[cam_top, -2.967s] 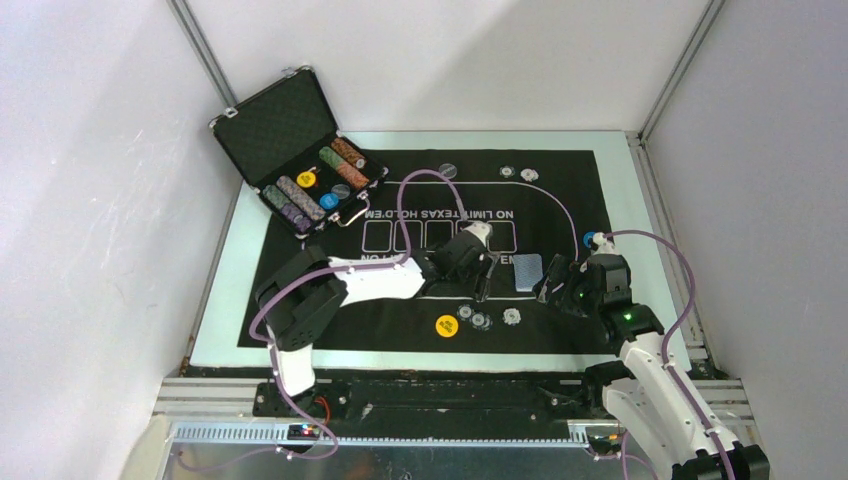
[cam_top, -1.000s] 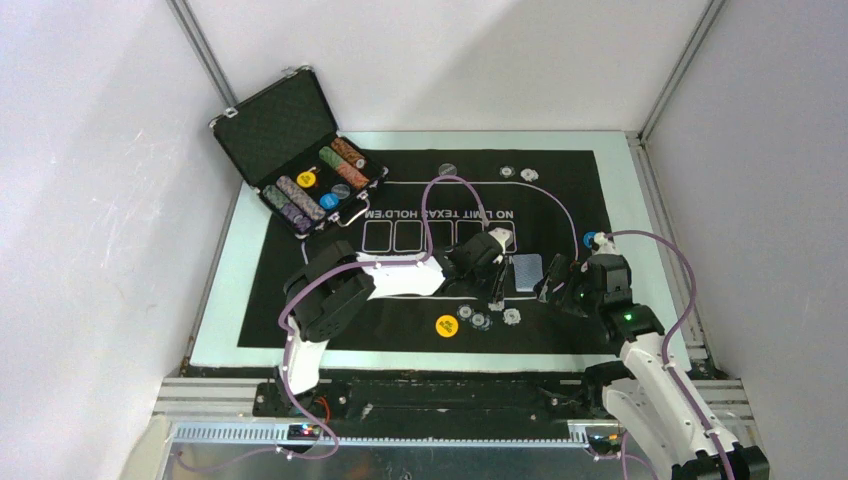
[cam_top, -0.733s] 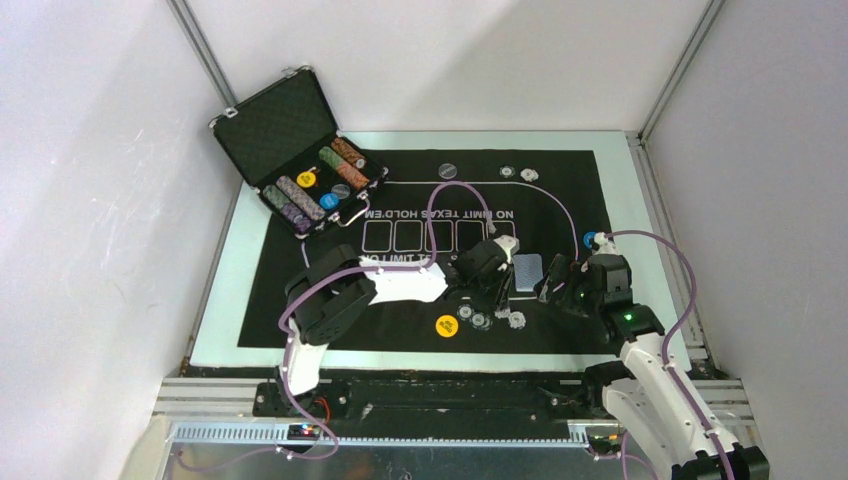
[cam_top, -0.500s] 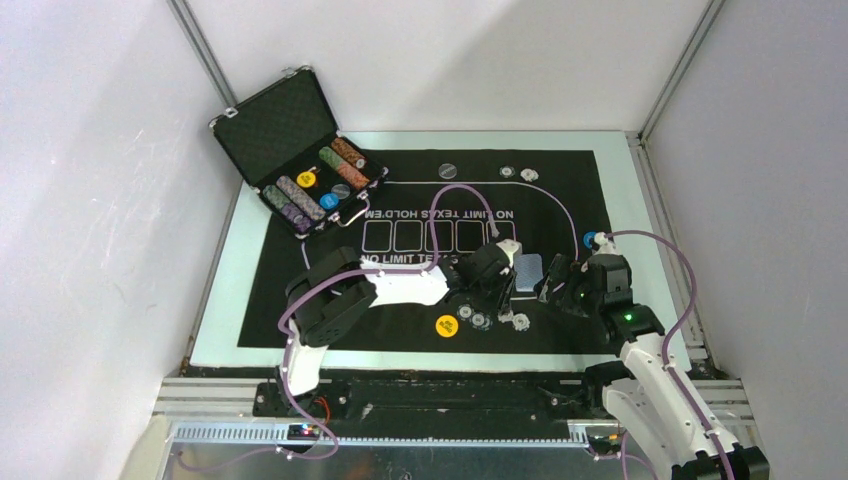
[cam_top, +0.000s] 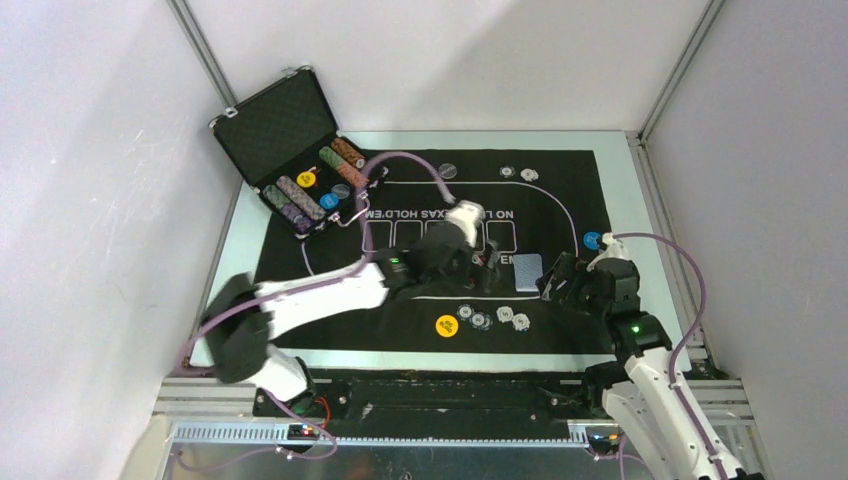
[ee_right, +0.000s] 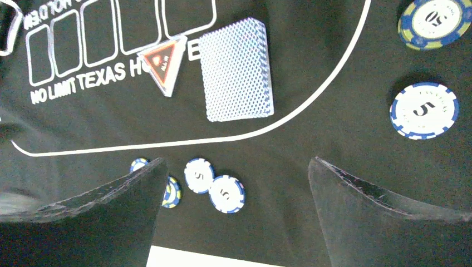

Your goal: Distribute texas hold em gaming equipment

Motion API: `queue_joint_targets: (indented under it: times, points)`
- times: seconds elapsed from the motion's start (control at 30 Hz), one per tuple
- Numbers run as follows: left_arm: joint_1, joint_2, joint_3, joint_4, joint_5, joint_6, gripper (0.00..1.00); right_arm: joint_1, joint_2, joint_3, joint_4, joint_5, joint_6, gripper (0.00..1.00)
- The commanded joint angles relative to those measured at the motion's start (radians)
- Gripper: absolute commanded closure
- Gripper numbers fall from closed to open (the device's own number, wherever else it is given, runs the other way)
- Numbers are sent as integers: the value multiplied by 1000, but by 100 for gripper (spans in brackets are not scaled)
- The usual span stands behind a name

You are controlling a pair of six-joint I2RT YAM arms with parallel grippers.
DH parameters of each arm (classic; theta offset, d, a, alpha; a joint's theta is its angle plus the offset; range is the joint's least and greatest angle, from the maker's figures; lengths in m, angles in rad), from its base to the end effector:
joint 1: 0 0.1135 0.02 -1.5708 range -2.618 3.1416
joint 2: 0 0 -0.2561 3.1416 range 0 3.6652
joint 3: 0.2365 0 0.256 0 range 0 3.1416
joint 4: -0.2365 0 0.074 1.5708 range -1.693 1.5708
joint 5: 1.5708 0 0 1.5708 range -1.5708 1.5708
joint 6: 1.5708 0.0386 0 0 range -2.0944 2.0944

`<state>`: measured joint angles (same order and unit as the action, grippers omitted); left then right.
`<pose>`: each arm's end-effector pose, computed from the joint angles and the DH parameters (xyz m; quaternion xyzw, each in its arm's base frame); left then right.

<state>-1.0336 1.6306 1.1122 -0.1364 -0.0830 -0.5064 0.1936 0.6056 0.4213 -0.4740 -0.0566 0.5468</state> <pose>0.1923 -0.3166 0.2294 0.2158 0.8700 -0.2808 0.3431 0.1508 0.0318 0.2038 0.1454 0.8856 0.1830 0.4014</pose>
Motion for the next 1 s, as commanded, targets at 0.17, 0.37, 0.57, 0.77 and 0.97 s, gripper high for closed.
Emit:
queue_joint_targets:
  times: [0.17,0.37,0.57,0.77,0.97]
  points:
    - [228,-592,-303,-249,-522,-171,0,-7,-34,45,185,-209,23,0]
    - [382,-874,-552,-429,-633,-364,0,192,195,209,149,-44,-61,0]
    - [402,-1028,-690,-351,-589,-374,0,361,568,432,86,118,-186,0]
    - [402,-1036,-706,-350,-551,-375,0,370,978,694,-22,179,-160,0]
    - [402,-1069,-722,-335,-533,-370,0,382,1172,819,-33,247,-121,0]
